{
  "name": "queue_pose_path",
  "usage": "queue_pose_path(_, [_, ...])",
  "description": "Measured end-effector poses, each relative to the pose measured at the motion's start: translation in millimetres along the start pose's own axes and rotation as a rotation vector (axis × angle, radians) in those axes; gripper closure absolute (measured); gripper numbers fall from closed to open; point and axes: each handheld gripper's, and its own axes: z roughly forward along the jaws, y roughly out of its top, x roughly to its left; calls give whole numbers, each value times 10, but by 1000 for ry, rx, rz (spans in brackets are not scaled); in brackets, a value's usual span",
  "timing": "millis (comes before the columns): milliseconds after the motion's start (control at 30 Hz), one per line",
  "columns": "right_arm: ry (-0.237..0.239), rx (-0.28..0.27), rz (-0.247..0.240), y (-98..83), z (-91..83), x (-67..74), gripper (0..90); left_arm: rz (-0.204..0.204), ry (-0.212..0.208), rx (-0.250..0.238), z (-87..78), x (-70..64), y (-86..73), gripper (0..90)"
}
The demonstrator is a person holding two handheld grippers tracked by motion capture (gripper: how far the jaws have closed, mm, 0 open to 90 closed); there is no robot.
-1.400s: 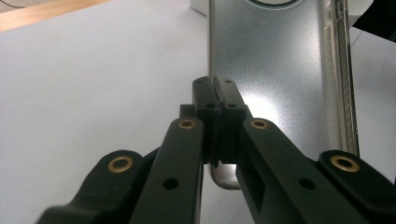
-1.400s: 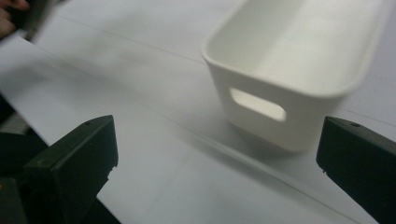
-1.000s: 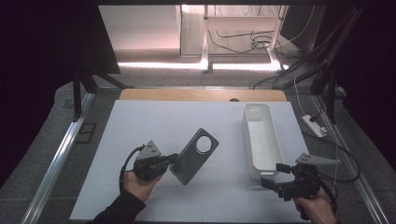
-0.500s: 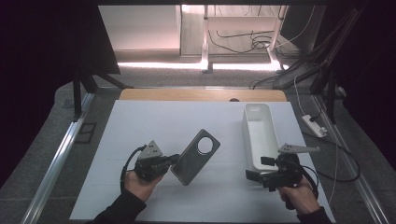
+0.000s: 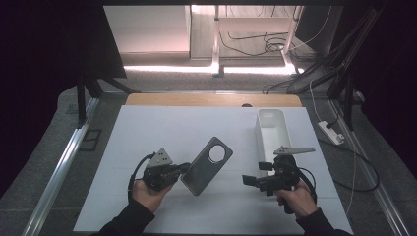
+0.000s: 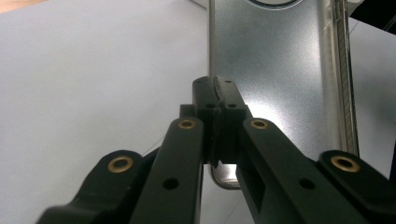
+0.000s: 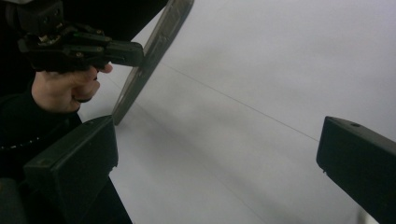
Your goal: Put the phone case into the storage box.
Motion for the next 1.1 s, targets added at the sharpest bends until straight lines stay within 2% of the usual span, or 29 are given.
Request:
queue_pose_path(767, [51,42,10,213,467,177,0,5,-6,9,50,-27,16,890])
queue_pose_path(1100, [88,73,52,269,669,237,0,4,-11,11,68,-38,22,889])
